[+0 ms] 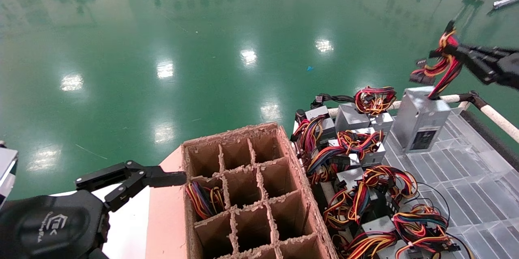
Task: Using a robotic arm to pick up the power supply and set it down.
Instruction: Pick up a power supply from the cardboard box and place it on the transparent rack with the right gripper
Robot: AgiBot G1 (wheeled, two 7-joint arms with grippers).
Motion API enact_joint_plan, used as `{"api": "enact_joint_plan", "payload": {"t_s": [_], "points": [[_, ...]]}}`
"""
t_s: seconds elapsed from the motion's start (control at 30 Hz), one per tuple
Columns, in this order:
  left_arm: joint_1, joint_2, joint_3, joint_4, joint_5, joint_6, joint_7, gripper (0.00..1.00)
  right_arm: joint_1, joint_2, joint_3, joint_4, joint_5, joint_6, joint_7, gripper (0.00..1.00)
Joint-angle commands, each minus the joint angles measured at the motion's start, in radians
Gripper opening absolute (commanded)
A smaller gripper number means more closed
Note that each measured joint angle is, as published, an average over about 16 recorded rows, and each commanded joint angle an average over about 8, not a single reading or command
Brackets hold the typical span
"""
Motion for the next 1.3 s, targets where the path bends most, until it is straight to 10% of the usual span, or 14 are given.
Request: {"api": "enact_joint_plan", "payload": {"t_s": [0.03,1.3], "points": [[0.000,0.000,0.000,0.000,0.000,0.000,0.000,1.00,-0.014,-0.007,0.000,-0.002,-0.001,0.022,0.002,0.00],[0.000,0.000,0.001,0.000,-0.001,0.000,0.000,1.00,-0.220,-0.065,0.040,0.029,0.051,0.188,0.078,0.00]]}}
